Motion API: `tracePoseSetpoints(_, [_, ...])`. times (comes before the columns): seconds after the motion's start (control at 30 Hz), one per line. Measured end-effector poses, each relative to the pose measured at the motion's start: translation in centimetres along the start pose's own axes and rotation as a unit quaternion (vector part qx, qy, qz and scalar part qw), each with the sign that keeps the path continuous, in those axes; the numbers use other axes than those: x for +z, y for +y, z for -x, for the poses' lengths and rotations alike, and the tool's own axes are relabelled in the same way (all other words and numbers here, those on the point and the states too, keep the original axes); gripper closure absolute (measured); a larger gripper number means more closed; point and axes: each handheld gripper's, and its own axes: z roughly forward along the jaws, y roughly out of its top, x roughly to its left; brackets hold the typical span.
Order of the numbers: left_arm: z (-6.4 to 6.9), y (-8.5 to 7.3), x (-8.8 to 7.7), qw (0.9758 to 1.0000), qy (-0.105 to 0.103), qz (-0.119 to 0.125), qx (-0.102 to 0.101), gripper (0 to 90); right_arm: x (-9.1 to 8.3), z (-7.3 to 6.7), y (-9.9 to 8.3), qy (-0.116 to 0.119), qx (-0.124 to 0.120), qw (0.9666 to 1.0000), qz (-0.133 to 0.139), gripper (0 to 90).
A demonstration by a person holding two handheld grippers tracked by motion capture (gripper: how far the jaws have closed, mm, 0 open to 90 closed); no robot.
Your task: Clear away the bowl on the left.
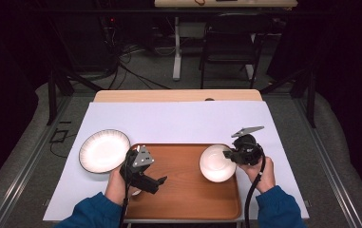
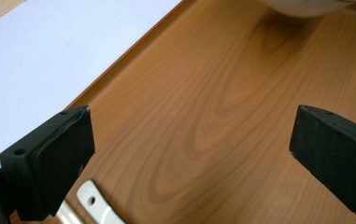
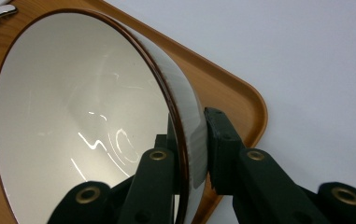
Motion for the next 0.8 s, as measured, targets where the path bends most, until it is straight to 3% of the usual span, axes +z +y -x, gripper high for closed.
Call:
tracePoseSetpoints(0.17, [-0.4, -0.5, -0.3, 0.9999, 0.009, -0.005, -0.013, 0.2, 0.0, 0.7, -0.1, -0.009, 0.016, 0.9998, -0.006, 81.3])
tracePoseSetpoints(0.8, [-0.9, -0.9, 0.0, 0.9995, 0.014, -0.021, -0.018, 0.2, 2.6, 3.1, 0.1, -0.004, 0.078, 0.9965, -0.031, 81.2])
